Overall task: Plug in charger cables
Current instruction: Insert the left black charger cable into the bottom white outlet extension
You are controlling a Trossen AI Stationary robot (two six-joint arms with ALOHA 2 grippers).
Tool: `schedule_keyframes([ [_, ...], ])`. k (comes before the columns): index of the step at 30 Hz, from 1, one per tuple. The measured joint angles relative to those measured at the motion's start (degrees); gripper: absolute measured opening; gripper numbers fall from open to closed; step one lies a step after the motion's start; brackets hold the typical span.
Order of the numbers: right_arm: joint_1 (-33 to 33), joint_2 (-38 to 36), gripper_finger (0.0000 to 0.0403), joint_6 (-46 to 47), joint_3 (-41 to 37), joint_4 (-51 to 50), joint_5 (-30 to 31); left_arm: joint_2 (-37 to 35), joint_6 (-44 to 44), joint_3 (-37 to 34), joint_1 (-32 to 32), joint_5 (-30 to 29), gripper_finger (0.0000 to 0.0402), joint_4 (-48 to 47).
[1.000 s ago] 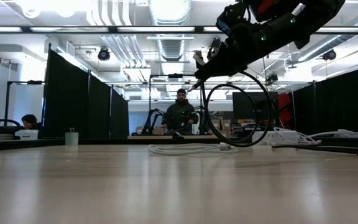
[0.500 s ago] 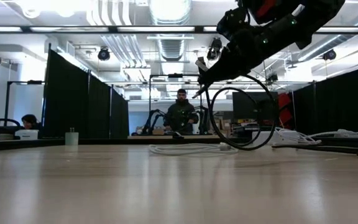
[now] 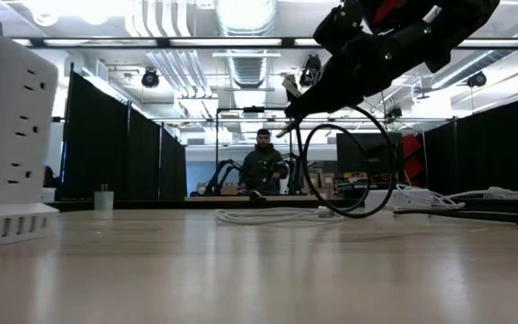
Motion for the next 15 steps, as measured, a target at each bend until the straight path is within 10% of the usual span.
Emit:
schedule_keyframes([
  [15, 9.0, 26.3, 0.0016, 7.2, 24.3, -10.5, 0.5, -0.2, 0.0, -0.4, 1.5, 1.7, 0.0025, 1.4],
])
